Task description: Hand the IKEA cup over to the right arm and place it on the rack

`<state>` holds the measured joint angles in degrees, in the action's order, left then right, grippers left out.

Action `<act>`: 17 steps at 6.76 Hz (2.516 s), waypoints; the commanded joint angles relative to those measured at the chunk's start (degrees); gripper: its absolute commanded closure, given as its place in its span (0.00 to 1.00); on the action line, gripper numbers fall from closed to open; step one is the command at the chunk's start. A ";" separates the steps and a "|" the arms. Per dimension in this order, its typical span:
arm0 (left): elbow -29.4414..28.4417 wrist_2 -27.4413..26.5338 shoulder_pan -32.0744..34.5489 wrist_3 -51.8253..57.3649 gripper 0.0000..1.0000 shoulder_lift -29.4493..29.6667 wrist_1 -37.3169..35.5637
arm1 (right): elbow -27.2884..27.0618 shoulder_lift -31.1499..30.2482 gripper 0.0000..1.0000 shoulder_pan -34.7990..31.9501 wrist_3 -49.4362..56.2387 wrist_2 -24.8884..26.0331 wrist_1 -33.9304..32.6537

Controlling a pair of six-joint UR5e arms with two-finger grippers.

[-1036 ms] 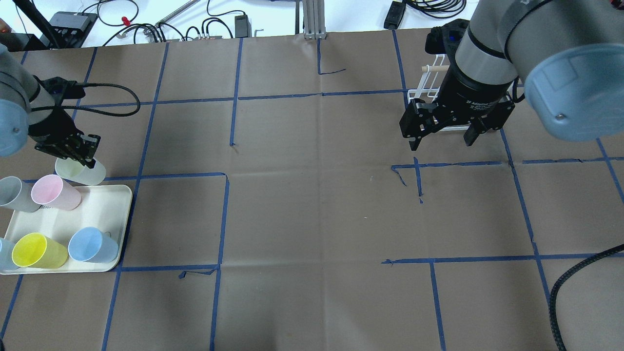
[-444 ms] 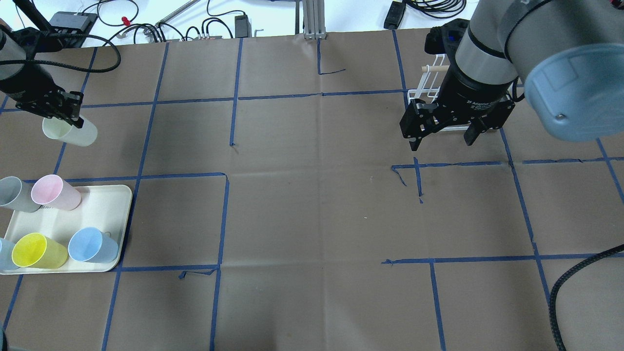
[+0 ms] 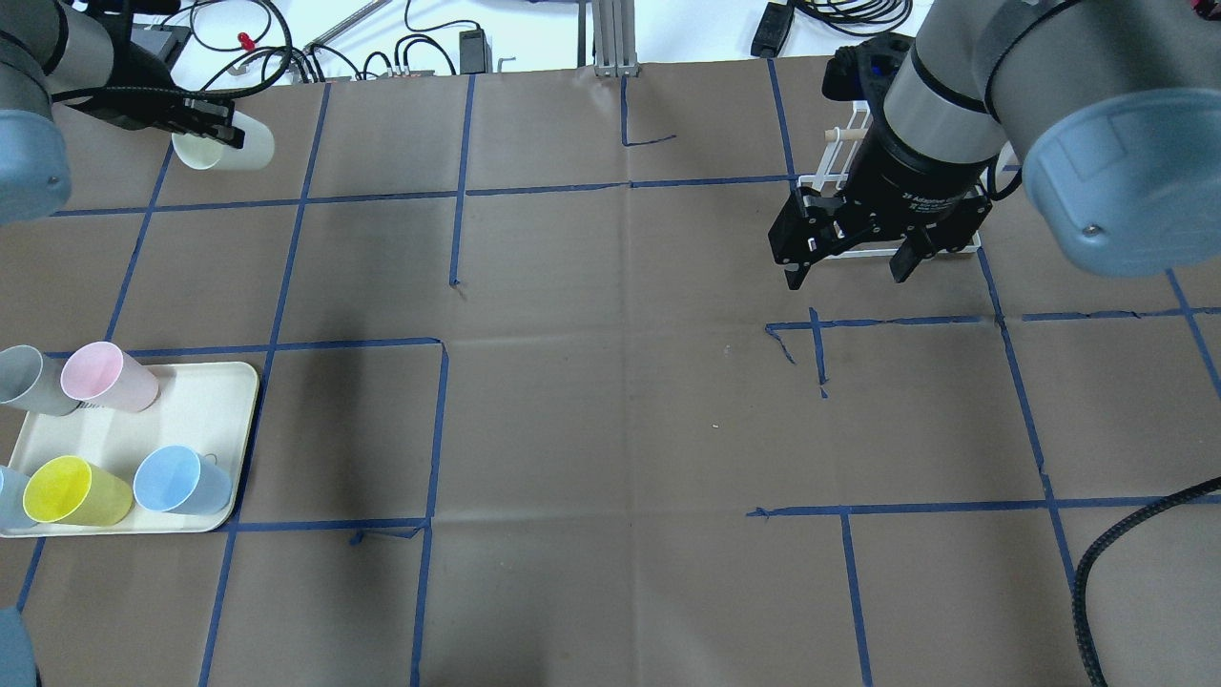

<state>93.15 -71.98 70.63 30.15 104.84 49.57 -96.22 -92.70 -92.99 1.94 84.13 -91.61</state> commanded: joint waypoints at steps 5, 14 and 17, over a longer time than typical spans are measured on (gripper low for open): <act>18.80 25.75 4.67 -0.62 1.00 5.72 -53.11 | -0.11 0.06 0.00 -0.26 -15.19 -10.16 -22.06; 20.84 9.83 23.77 -21.98 1.00 10.29 -75.58 | -18.38 8.91 0.01 0.26 -64.55 -24.89 -84.11; 22.69 21.49 19.39 -22.50 1.00 10.30 -75.94 | -18.83 16.48 0.00 0.09 -76.53 -31.74 -96.62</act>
<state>115.48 -54.66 91.94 7.87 115.23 -26.34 -114.96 -78.94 -92.78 -70.48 54.15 -183.96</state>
